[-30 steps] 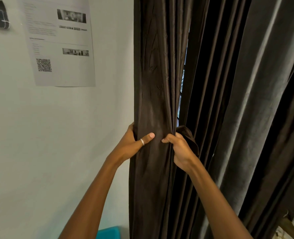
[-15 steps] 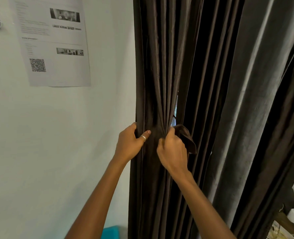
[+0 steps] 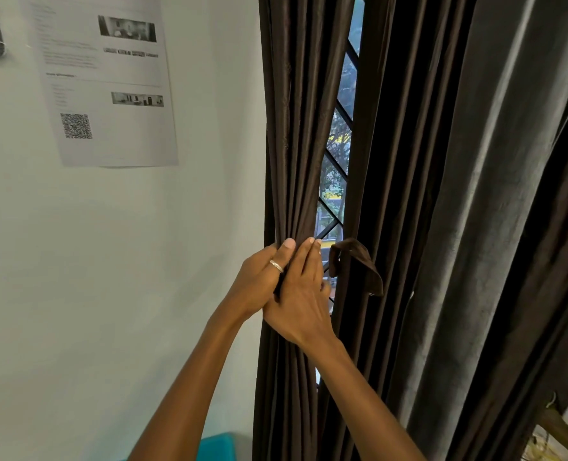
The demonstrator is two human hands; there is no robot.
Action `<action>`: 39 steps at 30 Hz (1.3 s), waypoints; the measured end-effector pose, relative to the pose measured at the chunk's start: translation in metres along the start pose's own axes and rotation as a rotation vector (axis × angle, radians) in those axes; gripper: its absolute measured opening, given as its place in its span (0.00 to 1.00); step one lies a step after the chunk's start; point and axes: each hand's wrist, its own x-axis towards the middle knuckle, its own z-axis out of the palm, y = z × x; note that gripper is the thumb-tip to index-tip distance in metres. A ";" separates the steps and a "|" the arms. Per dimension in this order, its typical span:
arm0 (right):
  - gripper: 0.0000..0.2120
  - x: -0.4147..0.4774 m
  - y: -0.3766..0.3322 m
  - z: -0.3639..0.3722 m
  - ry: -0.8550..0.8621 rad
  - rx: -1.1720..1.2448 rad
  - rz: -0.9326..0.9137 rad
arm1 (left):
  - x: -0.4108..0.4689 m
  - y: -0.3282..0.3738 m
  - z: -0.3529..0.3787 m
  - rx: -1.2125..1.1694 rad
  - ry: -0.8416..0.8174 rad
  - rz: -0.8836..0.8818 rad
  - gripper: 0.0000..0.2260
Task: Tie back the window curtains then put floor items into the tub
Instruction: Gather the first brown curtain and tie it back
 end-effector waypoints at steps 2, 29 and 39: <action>0.49 -0.001 0.005 -0.002 -0.052 0.078 -0.064 | 0.001 0.001 0.000 0.076 0.005 0.054 0.21; 0.18 0.066 0.055 -0.072 -0.479 0.724 0.079 | 0.012 0.007 -0.024 0.142 -0.174 0.054 0.22; 0.16 0.061 0.056 -0.067 -0.397 0.811 0.039 | 0.016 0.008 -0.021 0.191 -0.223 0.066 0.26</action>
